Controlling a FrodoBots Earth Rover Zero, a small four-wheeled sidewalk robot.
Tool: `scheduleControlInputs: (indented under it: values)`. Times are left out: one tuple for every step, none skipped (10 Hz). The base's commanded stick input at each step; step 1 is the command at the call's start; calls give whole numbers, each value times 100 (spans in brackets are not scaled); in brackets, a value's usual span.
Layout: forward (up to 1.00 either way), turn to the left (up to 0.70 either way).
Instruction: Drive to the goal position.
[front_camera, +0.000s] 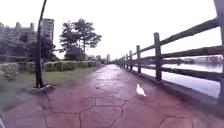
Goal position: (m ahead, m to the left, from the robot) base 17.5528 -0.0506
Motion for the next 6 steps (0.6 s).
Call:
scheduleControlInputs:
  values:
    - [100,-1]
    - [100,-1]
    - [100,-1]
    - [100,-1]
    - [100,-1]
    - [100,-1]
